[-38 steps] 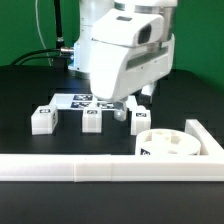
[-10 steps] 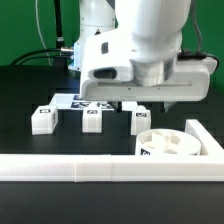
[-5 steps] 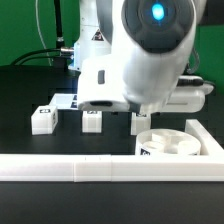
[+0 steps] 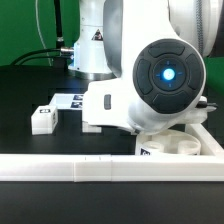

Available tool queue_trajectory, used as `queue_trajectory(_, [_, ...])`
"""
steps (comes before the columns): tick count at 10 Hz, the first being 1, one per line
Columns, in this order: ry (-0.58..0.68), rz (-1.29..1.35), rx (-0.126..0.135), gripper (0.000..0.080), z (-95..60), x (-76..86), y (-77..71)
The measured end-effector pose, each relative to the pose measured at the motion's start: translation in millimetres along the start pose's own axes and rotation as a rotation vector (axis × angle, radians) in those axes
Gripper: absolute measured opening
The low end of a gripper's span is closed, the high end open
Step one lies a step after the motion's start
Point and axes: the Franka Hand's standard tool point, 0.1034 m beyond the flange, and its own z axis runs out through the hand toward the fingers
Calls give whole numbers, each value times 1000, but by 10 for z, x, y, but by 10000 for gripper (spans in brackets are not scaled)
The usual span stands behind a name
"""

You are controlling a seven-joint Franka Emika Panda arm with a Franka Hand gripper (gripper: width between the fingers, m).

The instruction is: Assemble stool

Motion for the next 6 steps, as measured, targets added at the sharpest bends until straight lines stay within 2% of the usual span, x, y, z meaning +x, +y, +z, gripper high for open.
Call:
queue_trajectory(4, [-36,13,5,649,126,8,-38])
queue_trajectory(5, [-49,19,2,506,143,-14,-56])
queue_trajectory(6, [-52,17,-1,506,148,-20,-68])
